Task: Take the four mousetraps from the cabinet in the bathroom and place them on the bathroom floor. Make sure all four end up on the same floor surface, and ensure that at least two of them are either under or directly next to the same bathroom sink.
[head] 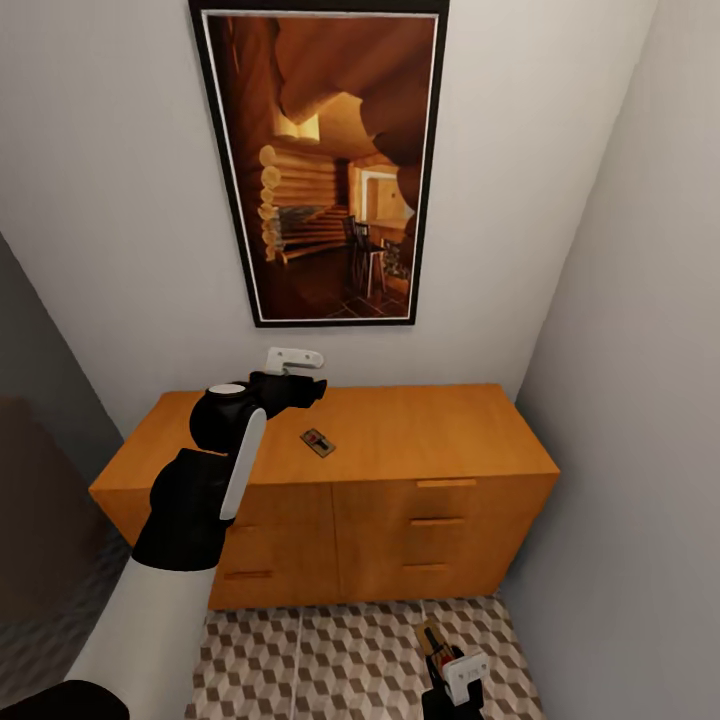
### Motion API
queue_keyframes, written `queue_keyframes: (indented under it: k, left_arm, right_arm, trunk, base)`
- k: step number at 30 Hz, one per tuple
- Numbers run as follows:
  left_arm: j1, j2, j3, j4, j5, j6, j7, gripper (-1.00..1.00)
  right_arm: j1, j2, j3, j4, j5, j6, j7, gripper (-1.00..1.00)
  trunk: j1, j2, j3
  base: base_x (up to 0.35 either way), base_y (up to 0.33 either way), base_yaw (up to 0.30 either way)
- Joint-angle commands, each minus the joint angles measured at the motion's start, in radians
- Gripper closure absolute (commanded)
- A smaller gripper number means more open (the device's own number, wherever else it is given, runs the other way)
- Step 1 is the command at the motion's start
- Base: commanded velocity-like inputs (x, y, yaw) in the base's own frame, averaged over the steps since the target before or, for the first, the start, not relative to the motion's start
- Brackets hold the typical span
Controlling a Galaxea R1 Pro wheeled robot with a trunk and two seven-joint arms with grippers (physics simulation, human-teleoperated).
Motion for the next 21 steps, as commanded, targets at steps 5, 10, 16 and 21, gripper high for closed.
queue_keyframes:
  k: [5,10,16,21]
  left_arm:
    - [-0.001,0.000,-0.001,-0.001,0.003,0.004,0.006,-1.00]
    - [-0.001,0.001,0.000,-0.001,0.003,0.004,0.006,-1.00]
    - [-0.001,0.003,0.002,-0.001,0.003,0.004,0.006,-1.00]
    - [-0.001,0.004,0.001,-0.001,0.003,0.004,0.006,-1.00]
  right_arm:
    - [0.003,-0.014,0.009,0.001,-0.008,-0.004,0.006,1.00]
    - [0.045,-0.019,0.009,0.001,-0.007,-0.035,0.006,1.00]
    - [0.197,-0.042,0.009,0.001,-0.006,-0.281,0.006,1.00]
    - [0.322,-0.067,0.009,0.000,-0.007,-0.281,0.005,1.00]
  trunk:
    - [0.001,-0.002,-0.002]
    - [0.001,-0.002,-0.002]
    - [0.001,-0.002,-0.002]
    - [0.001,-0.002,-0.002]
  base:
    - [0.052,0.000,0.000]
    - [0.010,0.000,0.000]
    - [0.001,0.000,0.000]
    - [0.000,0.000,0.000]
